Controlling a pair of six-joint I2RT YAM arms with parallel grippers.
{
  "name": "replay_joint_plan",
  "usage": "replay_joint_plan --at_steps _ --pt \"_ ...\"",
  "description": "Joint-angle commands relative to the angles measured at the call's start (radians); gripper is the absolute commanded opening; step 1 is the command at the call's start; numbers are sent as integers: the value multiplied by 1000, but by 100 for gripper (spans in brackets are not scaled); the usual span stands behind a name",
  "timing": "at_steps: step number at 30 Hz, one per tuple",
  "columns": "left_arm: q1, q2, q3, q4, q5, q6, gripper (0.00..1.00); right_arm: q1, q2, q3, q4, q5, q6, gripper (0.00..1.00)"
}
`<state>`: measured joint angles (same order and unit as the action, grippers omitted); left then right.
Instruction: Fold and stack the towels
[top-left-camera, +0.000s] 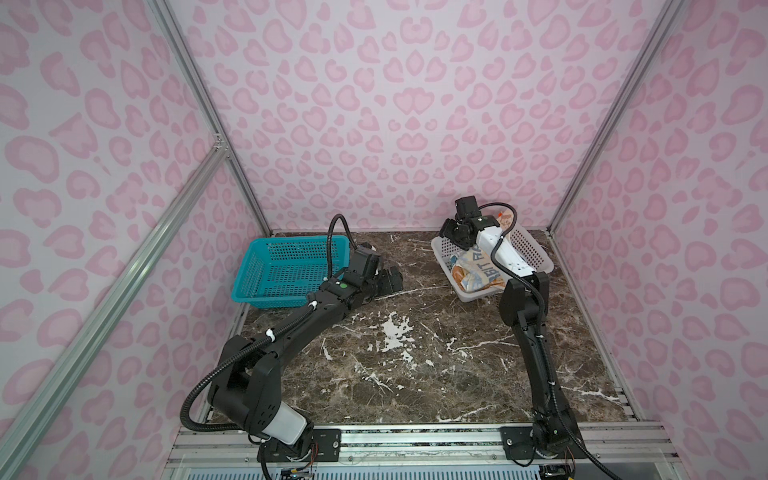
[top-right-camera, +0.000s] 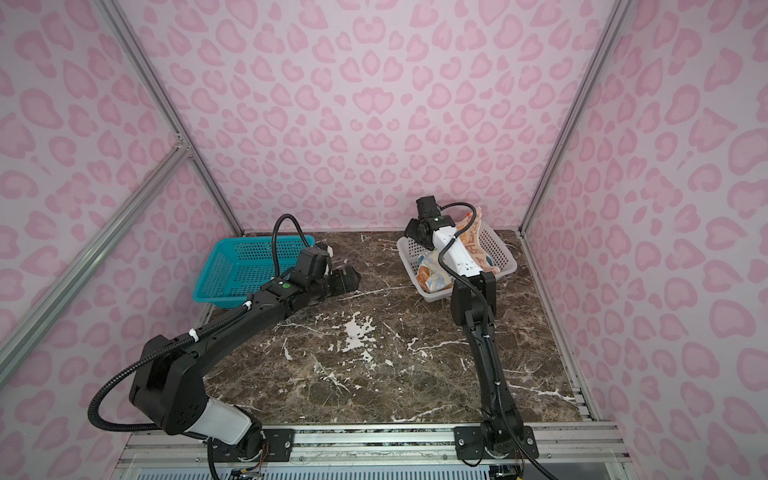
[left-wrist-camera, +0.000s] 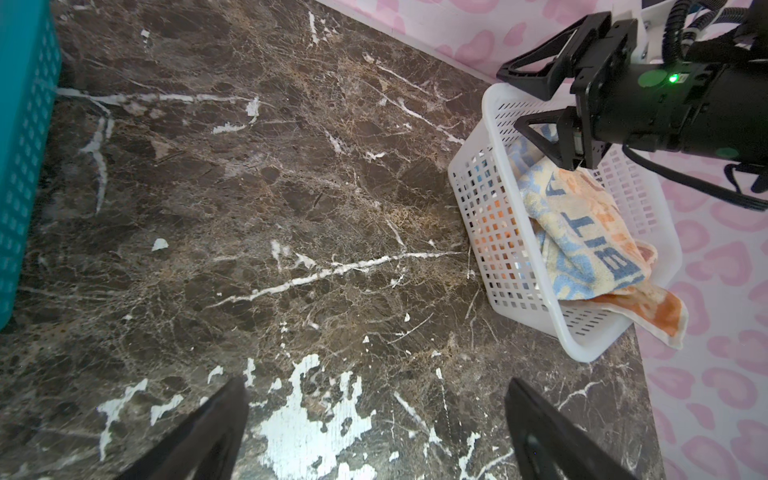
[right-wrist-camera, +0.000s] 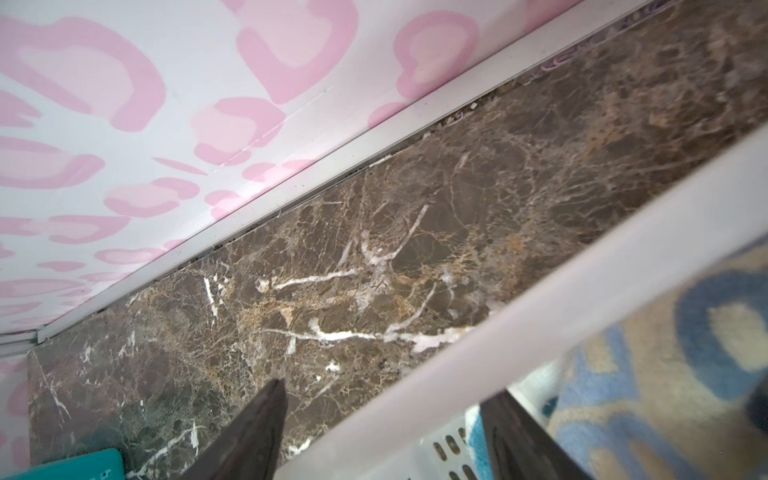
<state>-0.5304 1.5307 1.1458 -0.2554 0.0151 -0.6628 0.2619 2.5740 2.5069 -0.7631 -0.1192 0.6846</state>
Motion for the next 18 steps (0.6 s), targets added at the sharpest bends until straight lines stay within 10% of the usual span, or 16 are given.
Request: replay_joint_plan --at_steps 1,18 --pt "0 -19 -16 28 -6 -16 97 4 -37 -91 -80 13 -77 63" --pt "-98 -91 -78 6 -61 -73 97 9 -644 -1088 237 -9 -97 46"
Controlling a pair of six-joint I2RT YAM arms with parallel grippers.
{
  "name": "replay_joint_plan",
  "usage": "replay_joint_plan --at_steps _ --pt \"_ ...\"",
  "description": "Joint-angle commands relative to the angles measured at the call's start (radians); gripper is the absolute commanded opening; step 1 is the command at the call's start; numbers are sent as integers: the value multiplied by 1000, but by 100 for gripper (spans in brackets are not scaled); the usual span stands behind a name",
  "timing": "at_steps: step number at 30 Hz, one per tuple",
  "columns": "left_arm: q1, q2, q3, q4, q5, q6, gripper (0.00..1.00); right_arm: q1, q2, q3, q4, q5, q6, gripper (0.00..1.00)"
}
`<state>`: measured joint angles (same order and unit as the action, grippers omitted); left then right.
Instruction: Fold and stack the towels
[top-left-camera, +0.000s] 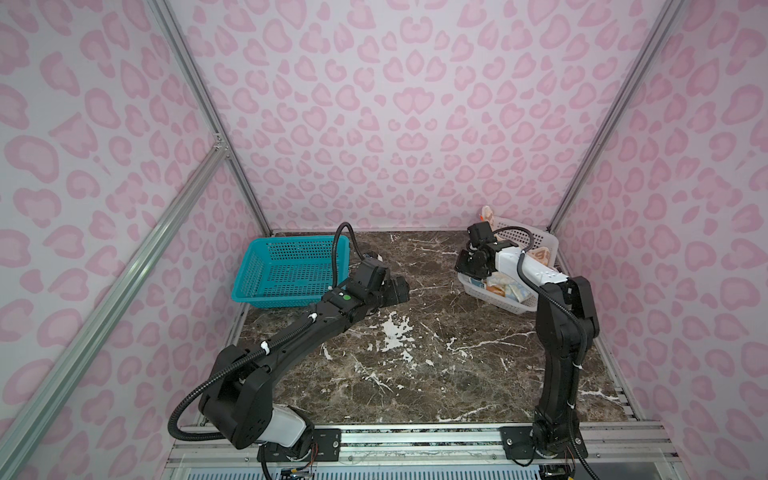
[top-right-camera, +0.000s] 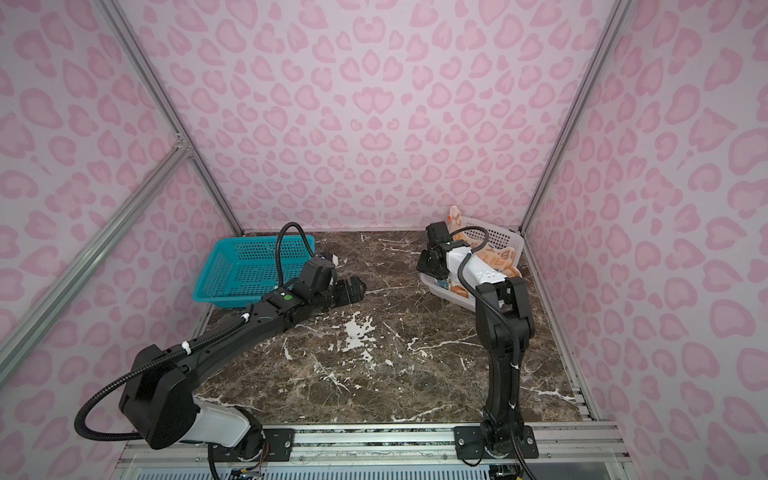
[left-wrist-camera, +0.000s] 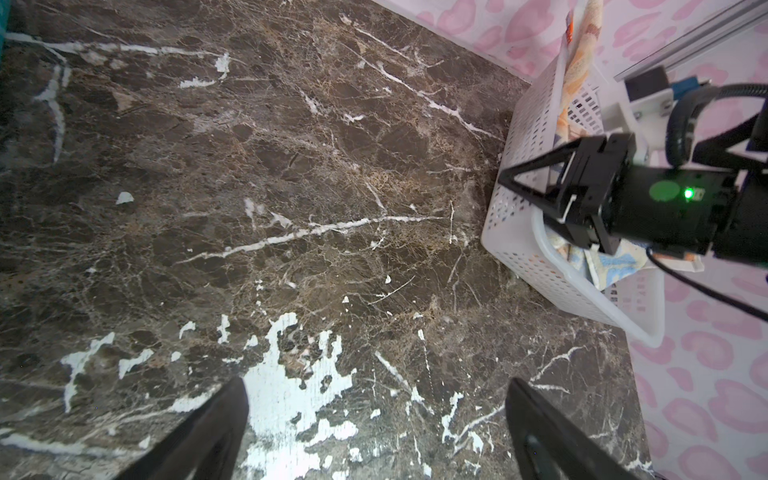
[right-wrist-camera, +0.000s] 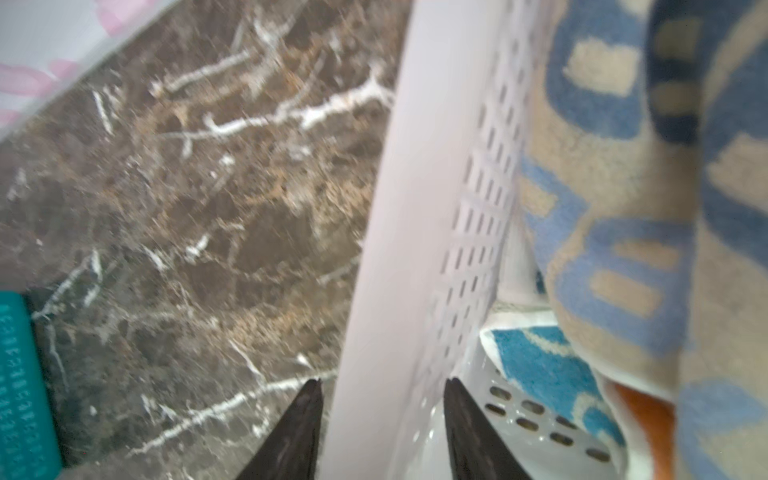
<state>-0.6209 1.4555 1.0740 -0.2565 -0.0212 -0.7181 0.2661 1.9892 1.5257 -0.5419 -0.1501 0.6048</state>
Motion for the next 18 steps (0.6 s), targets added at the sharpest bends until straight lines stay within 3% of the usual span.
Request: replay_joint_plan --at_steps 1,6,8,13,18 --pt "-12 -20 -8 7 -27 -21 97 5 -102 -162 22 32 -22 46" --pt "-42 -35 -25 8 -40 -35 97 -6 -303 -384 1 94 -76 45" --pt "-46 -33 -30 14 -35 -43 97 -30 -383 -441 -12 101 -117 51" --pt "-49 6 1 23 -10 -56 97 -79 -446 -392 -83 117 -192 73" --pt "-70 58 67 6 0 -61 97 -72 -322 -251 -129 78 -224 78"
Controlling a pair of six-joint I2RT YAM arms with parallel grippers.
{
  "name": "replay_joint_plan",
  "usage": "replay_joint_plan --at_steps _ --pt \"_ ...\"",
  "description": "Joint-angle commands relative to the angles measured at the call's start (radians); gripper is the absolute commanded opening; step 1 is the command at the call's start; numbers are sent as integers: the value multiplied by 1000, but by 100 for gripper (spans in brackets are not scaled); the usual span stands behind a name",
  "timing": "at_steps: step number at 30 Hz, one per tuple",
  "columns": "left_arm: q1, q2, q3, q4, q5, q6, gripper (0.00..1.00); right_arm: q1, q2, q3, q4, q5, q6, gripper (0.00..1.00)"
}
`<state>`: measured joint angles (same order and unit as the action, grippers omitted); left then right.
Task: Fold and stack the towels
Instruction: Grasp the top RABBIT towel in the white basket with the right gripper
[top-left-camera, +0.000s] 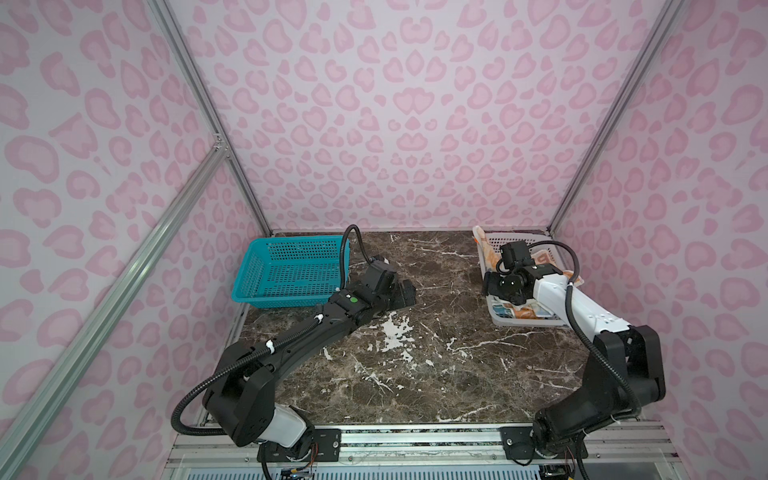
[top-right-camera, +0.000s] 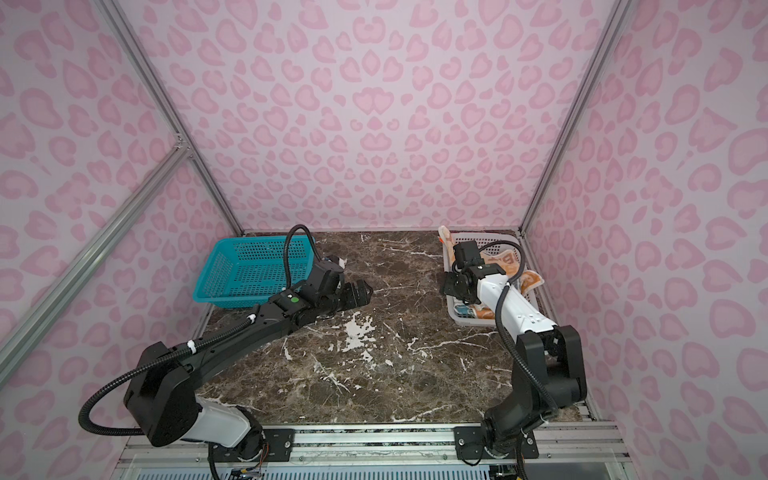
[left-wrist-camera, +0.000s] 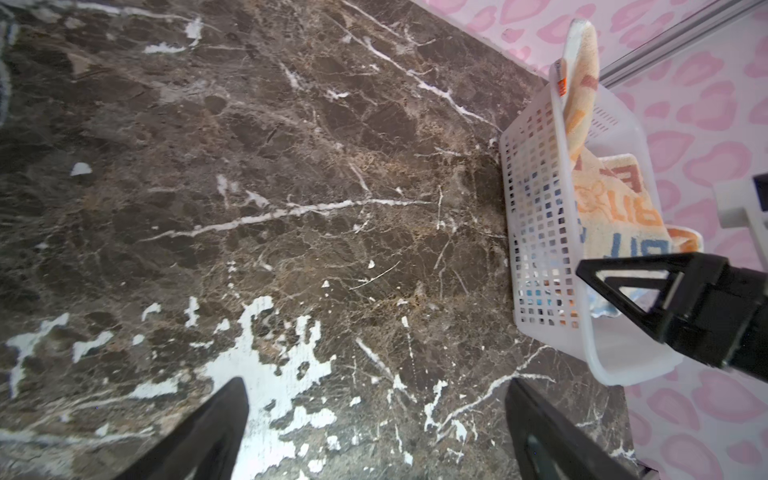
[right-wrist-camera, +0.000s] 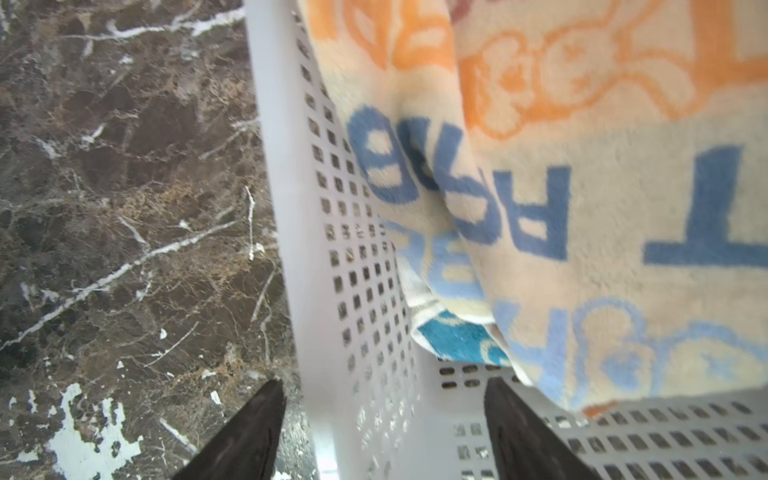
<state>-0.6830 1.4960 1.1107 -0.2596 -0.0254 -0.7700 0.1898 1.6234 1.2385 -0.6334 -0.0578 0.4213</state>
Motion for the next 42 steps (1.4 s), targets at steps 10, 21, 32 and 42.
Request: replay_joint_plan --at_steps 10,21,32,42 --pt "-18 46 43 -10 15 -9 97 33 188 123 -37 77 -79 41" --pt "-21 98 40 11 31 -24 97 34 109 5 2 278 -282 1" --pt "-26 126 87 -6 45 -9 97 35 171 37 -24 391 -373 0" --pt "-29 88 51 11 27 -15 97 28 96 21 -14 339 -331 56"
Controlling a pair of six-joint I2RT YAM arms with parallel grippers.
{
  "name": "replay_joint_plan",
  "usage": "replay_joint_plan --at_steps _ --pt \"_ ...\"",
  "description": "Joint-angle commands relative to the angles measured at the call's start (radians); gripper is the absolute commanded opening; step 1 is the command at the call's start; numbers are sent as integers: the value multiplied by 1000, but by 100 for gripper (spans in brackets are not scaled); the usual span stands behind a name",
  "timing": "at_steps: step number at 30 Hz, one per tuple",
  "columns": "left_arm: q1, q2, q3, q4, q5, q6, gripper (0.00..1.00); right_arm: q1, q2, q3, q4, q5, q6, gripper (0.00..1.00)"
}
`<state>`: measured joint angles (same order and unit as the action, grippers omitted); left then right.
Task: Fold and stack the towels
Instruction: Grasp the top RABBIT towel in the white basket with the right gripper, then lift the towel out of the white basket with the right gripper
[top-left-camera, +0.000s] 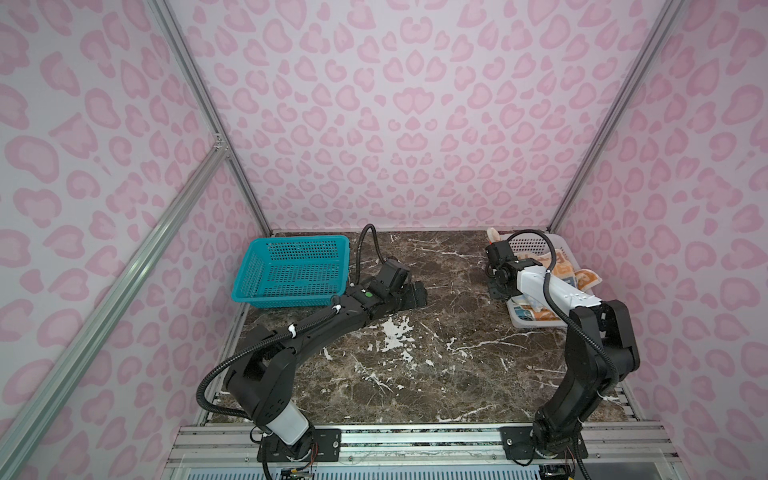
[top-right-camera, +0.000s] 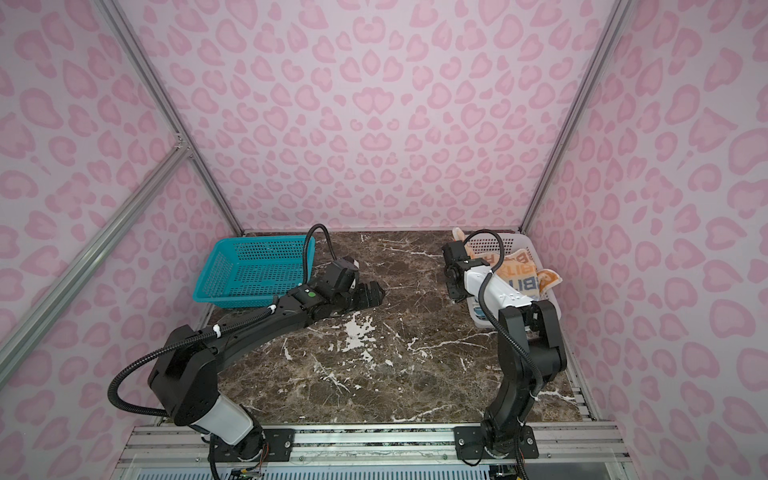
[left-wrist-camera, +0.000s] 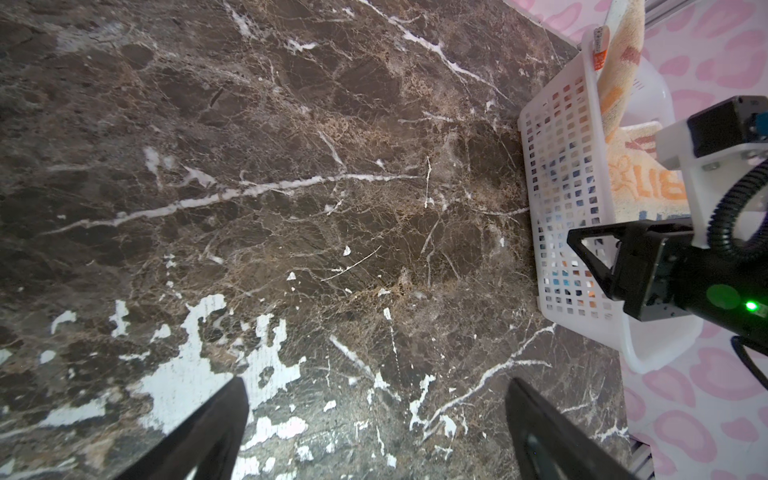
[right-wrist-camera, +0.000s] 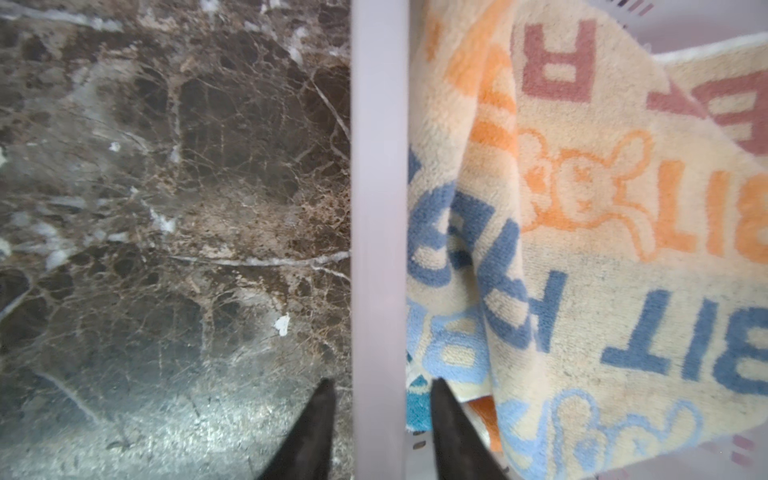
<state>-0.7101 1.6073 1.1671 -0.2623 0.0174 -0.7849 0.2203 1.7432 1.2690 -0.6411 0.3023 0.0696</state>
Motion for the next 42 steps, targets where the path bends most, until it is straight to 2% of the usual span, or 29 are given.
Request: replay_joint_plan --at_steps 1,4,6,8,11,17,23,27,31,35,40,42 --pt "-3 -28 -5 12 -19 2 97 -4 -41 -5 -9 -31 28 61" --pt "-8 -43 -3 11 -28 7 98 -18 -102 13 -26 -83 52 76" --pt "-11 -53 1 8 -34 14 97 -42 -155 15 -35 -70 118 86" --pt "-20 -58 13 9 -40 25 97 -109 -200 14 -49 -100 194 90" --pt "-32 -45 43 5 -42 43 97 -240 -247 -32 -24 -221 281 96" --pt "-54 27 129 -6 -21 73 97 -438 -231 -142 41 -340 383 99" --pt "-58 99 204 -20 3 80 97 -490 -154 -166 116 -388 407 98" --pt "-58 131 213 -21 14 77 97 -492 -111 -154 143 -385 414 83" --pt "-58 149 213 -18 12 71 97 -493 -103 -160 175 -371 412 58" --pt "-58 165 215 -16 15 60 97 -493 -115 -157 175 -365 411 27" --pt "-58 165 219 -16 11 55 97 -488 -169 -146 153 -388 409 2" --pt "-59 155 227 -29 -2 62 97 -479 -202 -129 129 -397 405 0"
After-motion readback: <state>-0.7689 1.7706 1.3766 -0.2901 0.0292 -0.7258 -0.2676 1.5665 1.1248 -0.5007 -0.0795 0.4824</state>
